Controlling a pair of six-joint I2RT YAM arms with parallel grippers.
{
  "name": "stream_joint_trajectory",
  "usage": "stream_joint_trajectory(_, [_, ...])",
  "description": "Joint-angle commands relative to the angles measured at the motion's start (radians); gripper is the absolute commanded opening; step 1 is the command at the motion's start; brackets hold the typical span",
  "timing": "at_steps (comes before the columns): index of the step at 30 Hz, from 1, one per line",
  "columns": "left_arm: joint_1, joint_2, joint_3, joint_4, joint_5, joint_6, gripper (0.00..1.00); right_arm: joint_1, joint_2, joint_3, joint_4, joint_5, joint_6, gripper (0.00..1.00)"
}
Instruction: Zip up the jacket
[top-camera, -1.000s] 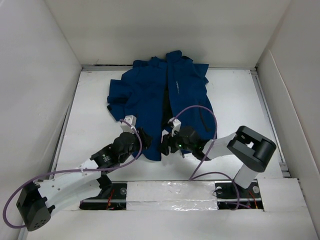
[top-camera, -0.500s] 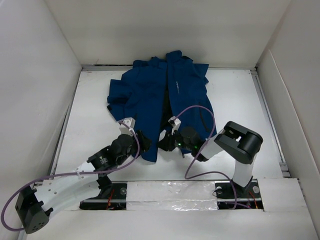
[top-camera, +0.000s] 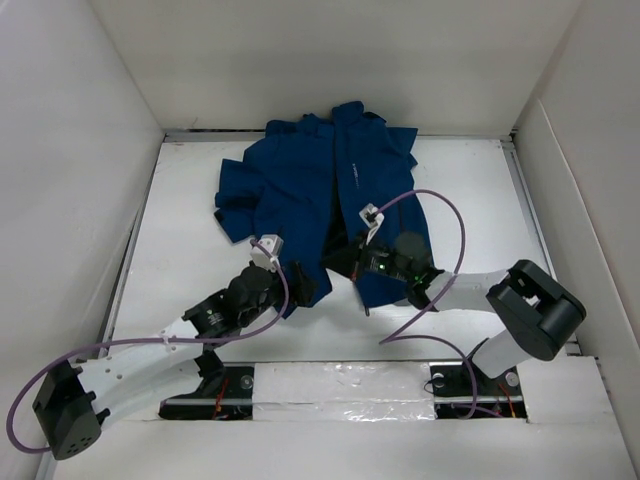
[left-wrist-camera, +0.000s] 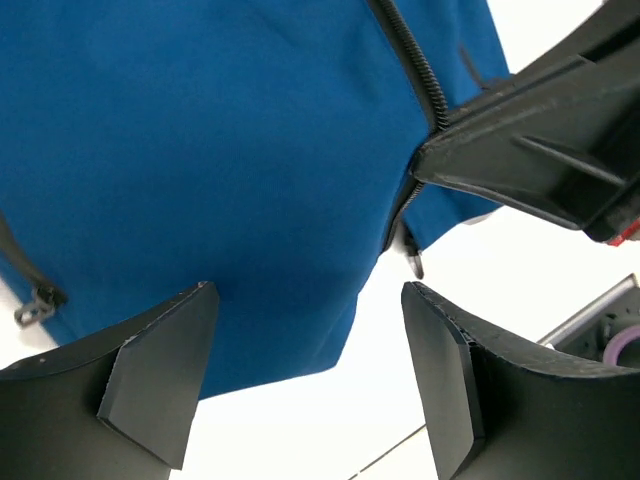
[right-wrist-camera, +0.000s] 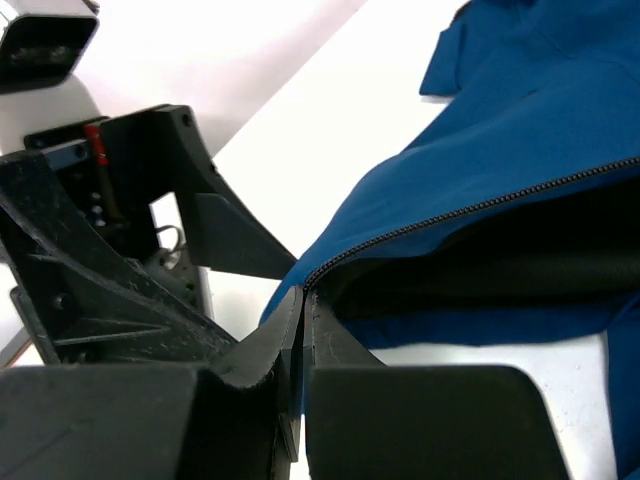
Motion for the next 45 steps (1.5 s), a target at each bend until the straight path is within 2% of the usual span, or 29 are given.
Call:
stream_joint_trajectory(1, [-0.005,0.009,-0.006,0.127,0.05,0.058,0.72,-0.024,-0.024,0.038,-0.021,-0.125,0.039,0.0])
stream_joint_trajectory(9, [-0.005,0.038,-0.039,0.253,0.073,0.109,0.77,-0.061,-0.004,0.066,0.043,-0.234,0.15,0.0])
stream_joint_trajectory(14, [-0.005,0.096,-0.024,0.259,0.088,0.107,0.62,-0.061,-0.01,0.07,0.05,-0.241,0.178,0.0])
stream_joint_trajectory(15, [-0.005,0.095,-0.024,0.259,0.088,0.109,0.55,-0.061,-0.01,0.077,0.048,-0.247,0.178,0.0])
stream_joint_trajectory(16, [-0.005,0.09,-0.026,0.261,0.088,0.107,0.32,-0.061,-0.011,0.077,0.045,-0.245,0.175,0.0])
stream_joint_trajectory(17, [-0.005,0.075,-0.029,0.261,0.081,0.095,0.23,-0.061,-0.011,0.08,0.039,-0.244,0.175,0.0])
stream_joint_trajectory(18, [-0.005,0.066,-0.03,0.264,0.076,0.087,0.06,-0.07,-0.01,0.081,0.033,-0.239,0.175,0.0])
stream_joint_trajectory(19, [-0.005,0.044,-0.029,0.265,0.07,0.071,0.0,-0.07,-0.01,0.081,0.025,-0.237,0.175,0.0])
stream_joint_trajectory(21, [-0.005,0.023,-0.02,0.261,0.071,0.057,0.0,-0.07,-0.01,0.081,0.022,-0.237,0.175,0.01])
stream_joint_trajectory(22, [-0.005,0.013,-0.013,0.255,0.073,0.051,0.0,-0.07,-0.011,0.08,0.02,-0.234,0.173,0.15])
stream_joint_trajectory(24, [-0.005,-0.014,0.005,0.235,0.071,0.011,0.0,-0.07,-0.025,0.075,0.019,-0.234,0.162,0.35])
stream_joint_trajectory(25, [-0.005,-0.022,0.013,0.227,0.068,-0.008,0.0,-0.07,-0.031,0.071,0.02,-0.233,0.153,0.52])
stream_joint_trajectory(29, [-0.005,-0.048,0.063,0.198,0.064,-0.081,0.0,-0.07,-0.079,0.034,0.02,-0.239,0.12,0.72])
stream_joint_trajectory(32, [-0.005,-0.065,0.071,0.213,0.083,-0.121,0.0,-0.061,-0.123,0.014,0.004,-0.231,0.1,0.78])
stream_joint_trajectory(37, [0.062,-0.082,0.043,0.274,0.182,-0.14,0.0,-0.052,-0.165,0.001,-0.029,-0.218,0.09,0.78])
stream_joint_trajectory(39, [0.082,-0.095,0.022,0.302,0.258,-0.153,0.0,-0.052,-0.166,0.003,-0.052,-0.208,0.08,0.76])
stream_joint_trajectory(40, [0.082,-0.1,0.013,0.314,0.269,-0.158,0.0,-0.043,-0.165,0.001,-0.047,-0.216,0.086,0.71])
stream_joint_trajectory(45, [0.091,-0.112,0.003,0.318,0.289,-0.15,0.0,-0.032,-0.151,0.014,-0.026,-0.231,0.101,0.65])
